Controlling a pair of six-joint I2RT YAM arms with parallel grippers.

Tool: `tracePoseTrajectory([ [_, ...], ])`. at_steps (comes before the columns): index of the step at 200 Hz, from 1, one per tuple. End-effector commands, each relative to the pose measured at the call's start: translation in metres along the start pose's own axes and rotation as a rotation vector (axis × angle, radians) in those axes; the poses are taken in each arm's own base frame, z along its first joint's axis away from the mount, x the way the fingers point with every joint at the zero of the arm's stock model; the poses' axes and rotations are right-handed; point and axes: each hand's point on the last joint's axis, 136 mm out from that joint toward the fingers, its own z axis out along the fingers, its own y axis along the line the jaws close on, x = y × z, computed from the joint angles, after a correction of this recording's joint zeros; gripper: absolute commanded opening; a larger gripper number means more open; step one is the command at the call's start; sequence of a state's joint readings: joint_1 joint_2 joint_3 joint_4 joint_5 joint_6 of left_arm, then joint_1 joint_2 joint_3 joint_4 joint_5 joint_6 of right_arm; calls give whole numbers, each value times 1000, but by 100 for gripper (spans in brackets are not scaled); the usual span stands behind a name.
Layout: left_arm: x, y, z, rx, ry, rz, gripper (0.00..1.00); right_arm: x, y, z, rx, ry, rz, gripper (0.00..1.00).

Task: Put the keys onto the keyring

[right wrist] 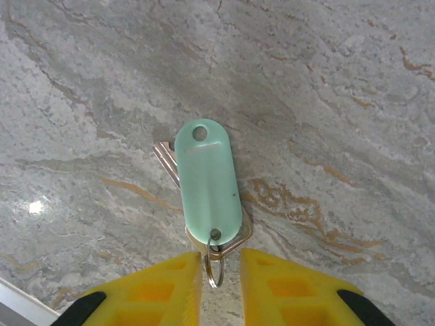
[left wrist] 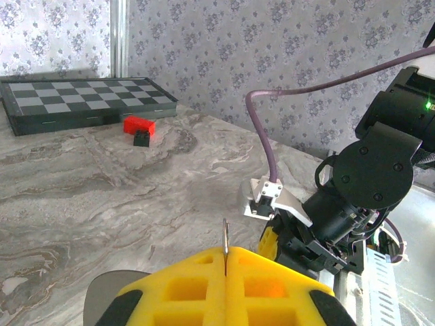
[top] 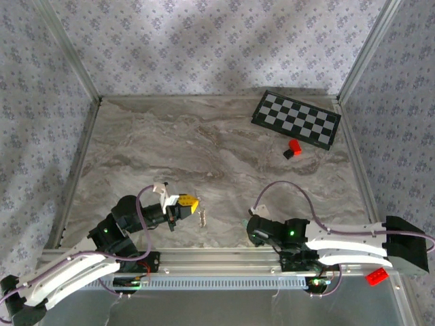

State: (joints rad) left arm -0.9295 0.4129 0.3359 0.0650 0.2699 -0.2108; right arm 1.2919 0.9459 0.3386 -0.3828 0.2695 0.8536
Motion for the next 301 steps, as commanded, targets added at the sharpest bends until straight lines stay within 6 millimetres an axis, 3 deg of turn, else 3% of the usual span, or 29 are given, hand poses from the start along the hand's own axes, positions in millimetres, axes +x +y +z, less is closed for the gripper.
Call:
tracePoseTrajectory([
  [1,-24,-10,-5,38,-85,19,0,-1,-3,1,19,-14,11,20],
  [142,-21,-11,-2,56,-89,15,0,-4,1,-2,33,14,-12,1],
  [218,-22,-16,-3,85,-102,19,0,15,-21,-12,186,395,35,0],
  [270,-23,-17,-3,89,-101,24,0,16,-20,-7,198,577,5,0],
  [301,-22,-17,-2,89,-95,24,0,14,-17,-2,168,588,-9,0],
])
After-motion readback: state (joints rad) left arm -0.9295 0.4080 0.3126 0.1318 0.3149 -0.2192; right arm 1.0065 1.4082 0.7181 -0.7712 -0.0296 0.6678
